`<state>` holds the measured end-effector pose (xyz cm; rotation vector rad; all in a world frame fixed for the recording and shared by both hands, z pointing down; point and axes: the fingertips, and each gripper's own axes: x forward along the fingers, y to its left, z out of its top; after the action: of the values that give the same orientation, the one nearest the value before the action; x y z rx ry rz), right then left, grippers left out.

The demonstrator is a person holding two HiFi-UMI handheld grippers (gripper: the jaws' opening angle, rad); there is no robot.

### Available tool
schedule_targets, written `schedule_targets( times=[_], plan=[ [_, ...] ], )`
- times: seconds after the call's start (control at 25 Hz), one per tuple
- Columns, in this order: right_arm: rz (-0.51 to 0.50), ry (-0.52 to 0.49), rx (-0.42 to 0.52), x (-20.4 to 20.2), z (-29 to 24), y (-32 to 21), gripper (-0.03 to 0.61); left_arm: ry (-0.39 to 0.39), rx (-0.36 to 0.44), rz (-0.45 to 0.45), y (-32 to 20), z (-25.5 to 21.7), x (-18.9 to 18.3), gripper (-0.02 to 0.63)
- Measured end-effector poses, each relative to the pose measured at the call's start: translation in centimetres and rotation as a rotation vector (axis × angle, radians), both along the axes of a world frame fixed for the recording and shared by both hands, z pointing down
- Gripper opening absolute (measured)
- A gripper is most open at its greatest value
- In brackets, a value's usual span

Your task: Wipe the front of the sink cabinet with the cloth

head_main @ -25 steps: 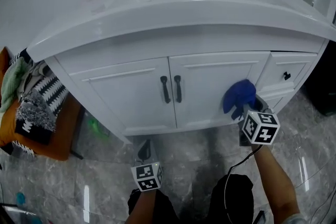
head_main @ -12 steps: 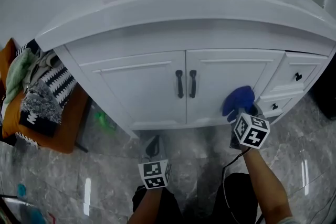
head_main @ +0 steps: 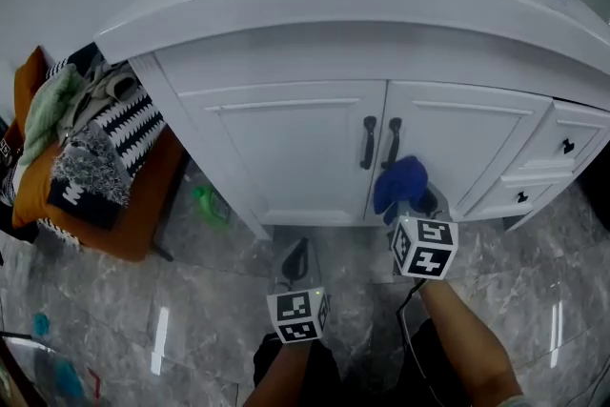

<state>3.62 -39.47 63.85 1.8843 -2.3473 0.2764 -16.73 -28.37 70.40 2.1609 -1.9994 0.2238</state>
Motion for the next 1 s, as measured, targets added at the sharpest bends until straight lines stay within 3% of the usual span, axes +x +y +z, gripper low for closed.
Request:
schedule_targets(
  times=[0.4, 1.0],
  plan=[
    [0.145, -0.154, 0.029, -1.7, 0.6, 0.6, 0.057, 0.043, 0.013, -0.038, 0.6, -0.5, -2.0, 0.011],
    [0.012, -0.129, 0.009, -12.1, 1.4, 0.8, 0.067, 0.049, 0.053, -0.093, 2.9, -2.4, -4.9, 0.011]
  ],
)
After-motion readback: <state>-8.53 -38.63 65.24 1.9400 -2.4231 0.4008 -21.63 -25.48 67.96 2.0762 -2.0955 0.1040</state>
